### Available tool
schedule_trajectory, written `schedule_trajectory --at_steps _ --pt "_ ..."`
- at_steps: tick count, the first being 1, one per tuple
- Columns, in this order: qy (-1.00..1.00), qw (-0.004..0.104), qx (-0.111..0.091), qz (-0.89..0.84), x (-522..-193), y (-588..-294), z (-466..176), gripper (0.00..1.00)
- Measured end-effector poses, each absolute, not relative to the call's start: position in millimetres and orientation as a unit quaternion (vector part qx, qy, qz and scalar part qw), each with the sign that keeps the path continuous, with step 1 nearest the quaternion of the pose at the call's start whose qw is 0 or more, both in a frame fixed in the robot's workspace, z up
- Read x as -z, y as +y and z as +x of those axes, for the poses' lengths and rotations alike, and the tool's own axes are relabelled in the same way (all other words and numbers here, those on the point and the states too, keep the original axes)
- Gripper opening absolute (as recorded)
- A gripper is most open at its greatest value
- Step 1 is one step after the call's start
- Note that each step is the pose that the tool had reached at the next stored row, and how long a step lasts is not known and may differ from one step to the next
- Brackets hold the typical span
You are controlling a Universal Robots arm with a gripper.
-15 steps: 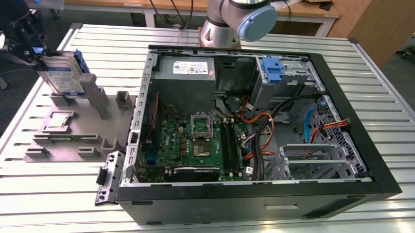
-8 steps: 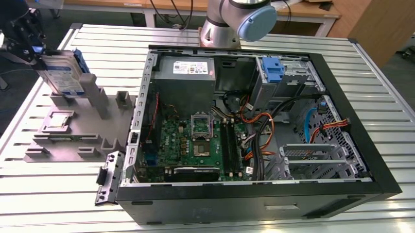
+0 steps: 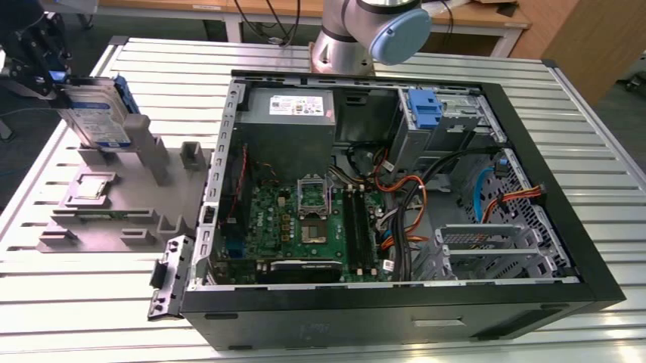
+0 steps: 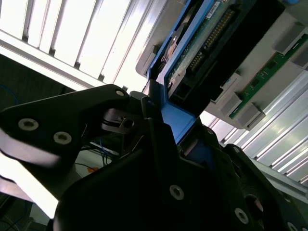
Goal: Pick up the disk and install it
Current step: 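Pick up the disk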
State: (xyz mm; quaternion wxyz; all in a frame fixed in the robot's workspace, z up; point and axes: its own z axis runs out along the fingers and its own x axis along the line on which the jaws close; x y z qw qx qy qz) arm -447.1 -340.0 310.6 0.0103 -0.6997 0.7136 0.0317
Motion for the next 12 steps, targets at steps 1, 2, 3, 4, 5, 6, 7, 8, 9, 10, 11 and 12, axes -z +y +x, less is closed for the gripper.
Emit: schedule_trajectory --at_steps 1,2,3,4,5,6,7,8,9,10,11,12 --pt "0.714 0.010 -0.032 -0.700 -310.7 -340.0 -447.1 0.37" --pt "0.714 0.010 -0.032 -0.700 -310.9 -340.0 -447.1 0.37" --pt "0.714 0.010 -0.032 -0.700 -311.0 -340.0 -447.1 0.37" --pt "0.714 0.010 -0.032 -0.700 -311.3 -340.0 -447.1 0.37" --pt "0.714 0.010 -0.032 -0.700 -311.4 -340.0 -447.1 0.37" --pt "0.714 0.010 -0.032 -0.700 -311.6 -340.0 -447.1 0.37" --pt "0.714 0.010 -0.032 -0.700 -311.8 -340.0 -447.1 0.37" --pt "0.714 0.010 -0.032 -0.700 -312.0 -340.0 -447.1 0.37" --pt "0.714 0.010 -0.032 -0.700 -313.8 -340.0 -447.1 0.37" --pt "0.714 0.010 -0.032 -0.700 -315.8 -340.0 -447.1 0.37" --pt "0.714 0.010 -0.032 -0.700 -316.0 -340.0 -447.1 0.37" --pt "0.714 0.010 -0.032 -0.700 -316.1 -340.0 -447.1 0.37"
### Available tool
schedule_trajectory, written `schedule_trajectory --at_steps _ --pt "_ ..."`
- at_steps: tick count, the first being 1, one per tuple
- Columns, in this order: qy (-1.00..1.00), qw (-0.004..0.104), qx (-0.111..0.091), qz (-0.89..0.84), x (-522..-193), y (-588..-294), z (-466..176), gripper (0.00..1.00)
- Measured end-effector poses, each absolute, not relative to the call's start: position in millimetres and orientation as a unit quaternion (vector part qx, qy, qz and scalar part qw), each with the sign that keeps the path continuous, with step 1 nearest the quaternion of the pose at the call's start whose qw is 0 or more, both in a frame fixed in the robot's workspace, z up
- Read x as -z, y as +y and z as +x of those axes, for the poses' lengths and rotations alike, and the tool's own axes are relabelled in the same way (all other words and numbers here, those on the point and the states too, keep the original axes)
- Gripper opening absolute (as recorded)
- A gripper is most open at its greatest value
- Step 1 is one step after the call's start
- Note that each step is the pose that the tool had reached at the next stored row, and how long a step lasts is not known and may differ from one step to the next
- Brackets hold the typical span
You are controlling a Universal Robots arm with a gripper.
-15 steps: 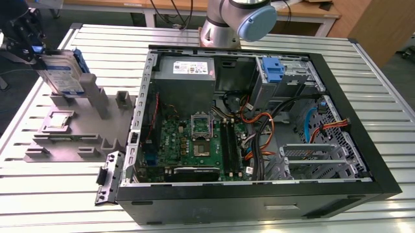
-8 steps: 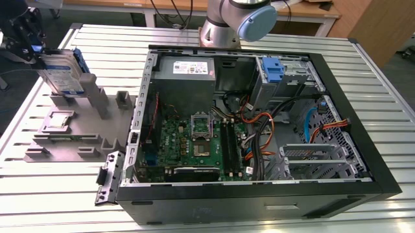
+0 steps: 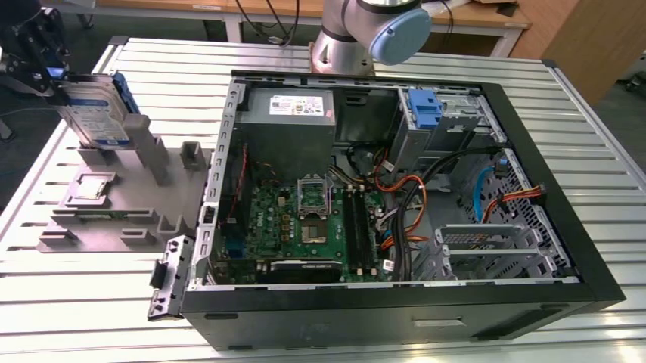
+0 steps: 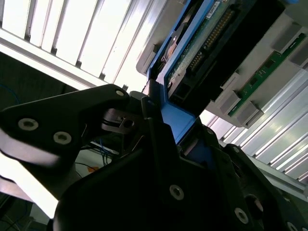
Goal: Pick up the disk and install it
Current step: 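Pick up the disk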
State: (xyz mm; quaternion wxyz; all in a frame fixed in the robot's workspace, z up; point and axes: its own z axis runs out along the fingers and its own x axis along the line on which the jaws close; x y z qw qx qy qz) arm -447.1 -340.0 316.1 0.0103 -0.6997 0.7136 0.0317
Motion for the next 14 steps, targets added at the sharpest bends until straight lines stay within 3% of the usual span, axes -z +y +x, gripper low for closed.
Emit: schedule_trajectory --at_steps 14 --pt "0.714 0.010 -0.032 -0.700 -322.1 -340.0 -447.1 0.37"
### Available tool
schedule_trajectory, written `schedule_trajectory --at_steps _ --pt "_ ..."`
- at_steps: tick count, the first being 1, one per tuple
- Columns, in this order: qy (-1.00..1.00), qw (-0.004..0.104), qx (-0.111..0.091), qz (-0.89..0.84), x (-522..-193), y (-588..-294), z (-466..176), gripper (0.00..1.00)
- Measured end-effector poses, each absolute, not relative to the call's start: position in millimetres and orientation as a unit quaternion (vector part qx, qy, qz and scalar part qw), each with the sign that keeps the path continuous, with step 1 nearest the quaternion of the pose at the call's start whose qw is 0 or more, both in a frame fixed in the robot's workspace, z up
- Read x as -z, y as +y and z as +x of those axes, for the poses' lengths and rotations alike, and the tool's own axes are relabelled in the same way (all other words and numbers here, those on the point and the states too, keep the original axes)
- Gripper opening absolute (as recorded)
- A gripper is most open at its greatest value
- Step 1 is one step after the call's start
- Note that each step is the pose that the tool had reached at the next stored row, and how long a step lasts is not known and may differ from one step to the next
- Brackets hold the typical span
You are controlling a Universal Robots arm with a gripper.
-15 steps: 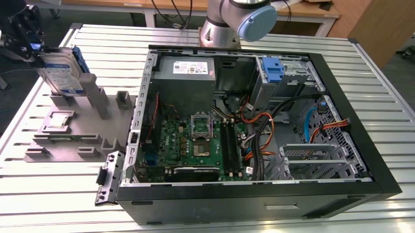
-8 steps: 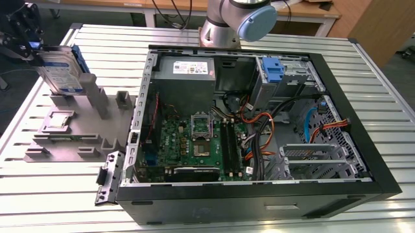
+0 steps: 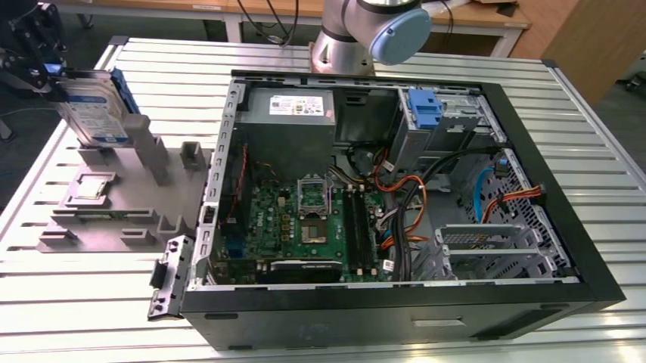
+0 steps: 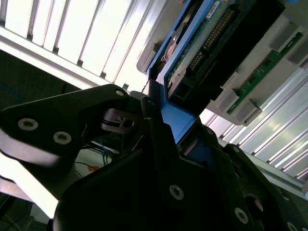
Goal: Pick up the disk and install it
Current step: 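Pick up the disk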
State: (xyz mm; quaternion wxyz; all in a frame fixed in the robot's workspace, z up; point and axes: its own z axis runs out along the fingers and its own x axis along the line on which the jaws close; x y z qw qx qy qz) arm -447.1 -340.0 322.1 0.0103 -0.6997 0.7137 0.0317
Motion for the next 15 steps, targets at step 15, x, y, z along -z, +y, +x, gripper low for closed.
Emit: schedule_trajectory --at_steps 15 --pt "0.714 0.010 -0.032 -0.700 -326.0 -340.0 -447.1 0.37"
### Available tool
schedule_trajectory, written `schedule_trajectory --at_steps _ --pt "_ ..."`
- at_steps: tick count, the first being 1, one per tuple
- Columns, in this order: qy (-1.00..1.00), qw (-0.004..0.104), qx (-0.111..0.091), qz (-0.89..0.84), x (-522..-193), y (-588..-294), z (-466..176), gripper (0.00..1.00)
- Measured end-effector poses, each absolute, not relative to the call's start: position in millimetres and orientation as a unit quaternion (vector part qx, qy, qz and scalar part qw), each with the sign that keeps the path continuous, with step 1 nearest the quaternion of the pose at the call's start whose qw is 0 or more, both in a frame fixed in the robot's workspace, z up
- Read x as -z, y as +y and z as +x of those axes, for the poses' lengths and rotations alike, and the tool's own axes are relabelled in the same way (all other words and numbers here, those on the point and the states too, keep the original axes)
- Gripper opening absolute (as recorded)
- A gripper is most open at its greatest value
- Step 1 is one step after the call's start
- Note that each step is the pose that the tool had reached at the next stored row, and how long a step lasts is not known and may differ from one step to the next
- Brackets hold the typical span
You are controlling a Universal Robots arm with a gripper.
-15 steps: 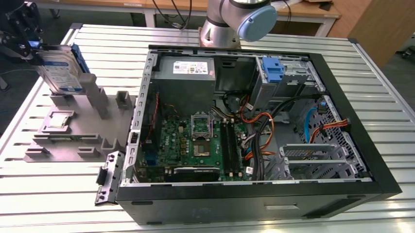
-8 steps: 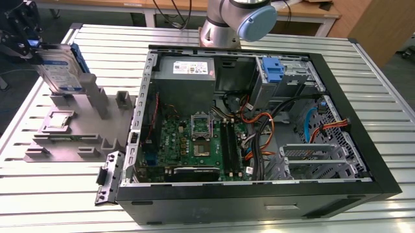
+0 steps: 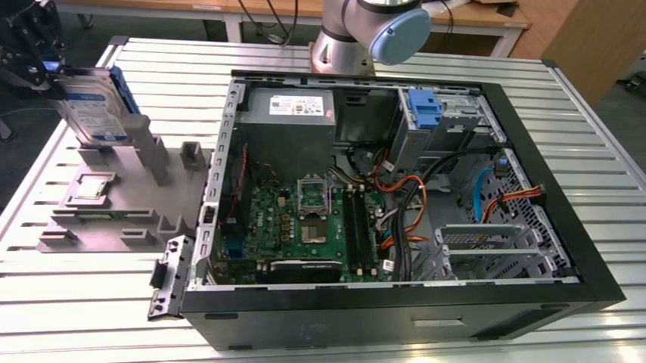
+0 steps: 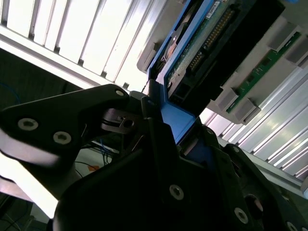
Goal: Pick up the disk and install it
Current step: 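Pick up the disk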
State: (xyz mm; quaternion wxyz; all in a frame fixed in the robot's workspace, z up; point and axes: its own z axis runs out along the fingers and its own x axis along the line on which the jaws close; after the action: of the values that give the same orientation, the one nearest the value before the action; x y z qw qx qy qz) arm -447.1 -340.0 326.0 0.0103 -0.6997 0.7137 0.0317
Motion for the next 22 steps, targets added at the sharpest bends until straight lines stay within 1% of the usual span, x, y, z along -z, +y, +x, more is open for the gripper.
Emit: schedule_trajectory --at_steps 12,13,14,22 --pt "0.714 0.010 -0.032 -0.700 -330.5 -340.0 -447.1 0.37" --pt "0.714 0.010 -0.032 -0.700 -344.8 -340.0 -447.1 0.37" --pt "0.714 0.010 -0.032 -0.700 -349.4 -340.0 -447.1 0.37" --pt "0.714 0.010 -0.031 -0.700 -349.4 -340.0 -447.1 0.37"
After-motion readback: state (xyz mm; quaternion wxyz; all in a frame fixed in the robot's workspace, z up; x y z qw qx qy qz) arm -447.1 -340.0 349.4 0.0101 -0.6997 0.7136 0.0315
